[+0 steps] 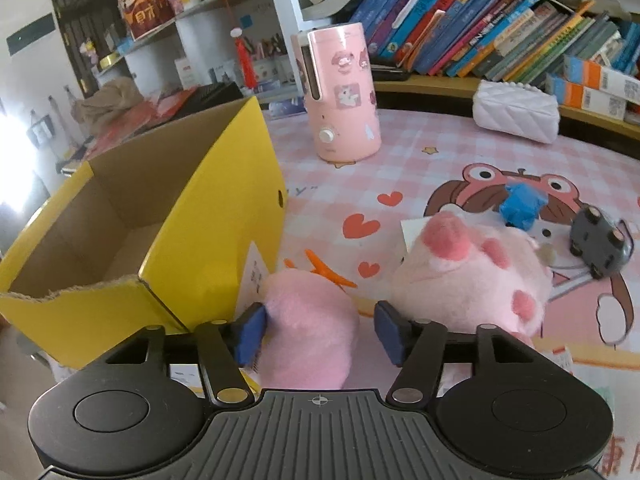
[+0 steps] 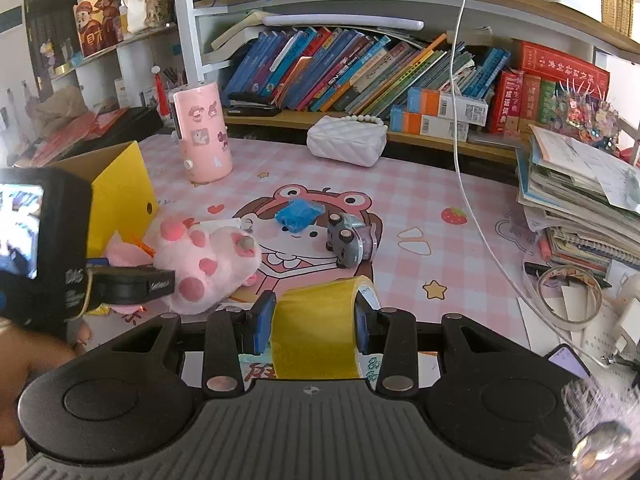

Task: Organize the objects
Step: 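Lift and carry the plush with the left gripper while the right carries the tape toward the yellow box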

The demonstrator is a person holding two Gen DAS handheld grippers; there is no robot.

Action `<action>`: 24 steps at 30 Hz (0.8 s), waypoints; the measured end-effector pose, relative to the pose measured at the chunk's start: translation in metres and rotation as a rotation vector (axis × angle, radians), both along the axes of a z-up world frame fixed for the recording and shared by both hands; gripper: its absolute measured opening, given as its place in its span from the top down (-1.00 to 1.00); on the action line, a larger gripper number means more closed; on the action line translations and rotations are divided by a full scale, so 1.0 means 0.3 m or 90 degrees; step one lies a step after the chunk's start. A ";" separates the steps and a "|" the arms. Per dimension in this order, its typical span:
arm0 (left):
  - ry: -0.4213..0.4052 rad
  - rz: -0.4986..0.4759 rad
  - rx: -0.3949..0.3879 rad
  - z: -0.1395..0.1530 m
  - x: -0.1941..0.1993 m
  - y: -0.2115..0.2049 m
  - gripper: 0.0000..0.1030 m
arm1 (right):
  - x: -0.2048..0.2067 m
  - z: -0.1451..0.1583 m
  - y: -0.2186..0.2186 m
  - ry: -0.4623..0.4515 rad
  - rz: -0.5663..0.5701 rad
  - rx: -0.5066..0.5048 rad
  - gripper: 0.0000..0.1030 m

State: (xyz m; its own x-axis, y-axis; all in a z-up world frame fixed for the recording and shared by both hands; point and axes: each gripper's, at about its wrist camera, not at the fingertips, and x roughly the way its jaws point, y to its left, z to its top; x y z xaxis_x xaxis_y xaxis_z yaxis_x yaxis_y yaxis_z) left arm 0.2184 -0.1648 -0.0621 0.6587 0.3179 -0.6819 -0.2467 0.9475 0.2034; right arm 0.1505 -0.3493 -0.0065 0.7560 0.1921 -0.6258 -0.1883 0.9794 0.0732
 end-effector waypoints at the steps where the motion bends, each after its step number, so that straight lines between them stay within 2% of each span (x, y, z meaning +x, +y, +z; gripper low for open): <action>1: 0.004 0.006 -0.004 -0.008 0.010 0.007 -0.19 | 0.003 -0.002 -0.002 0.002 0.000 0.000 0.29; 5: 0.024 0.022 -0.045 -0.037 0.034 0.041 -0.12 | 0.012 -0.009 -0.013 0.007 -0.006 0.000 0.29; 7: 0.023 0.023 -0.045 -0.041 0.033 0.046 0.08 | 0.011 -0.008 -0.016 0.005 -0.010 -0.001 0.29; 11: 0.024 0.008 -0.080 -0.028 0.009 0.072 0.10 | 0.006 -0.006 -0.017 0.003 -0.016 0.001 0.29; 13: 0.025 -0.004 -0.102 -0.008 -0.021 0.079 0.10 | 0.004 -0.006 -0.015 0.003 -0.015 0.002 0.29; 17: 0.008 -0.057 -0.115 0.057 -0.114 0.083 0.10 | -0.007 -0.002 0.007 0.003 -0.016 0.006 0.29; 24: -0.009 -0.121 -0.183 0.136 -0.289 0.170 0.10 | -0.043 -0.004 0.078 0.019 -0.010 0.009 0.29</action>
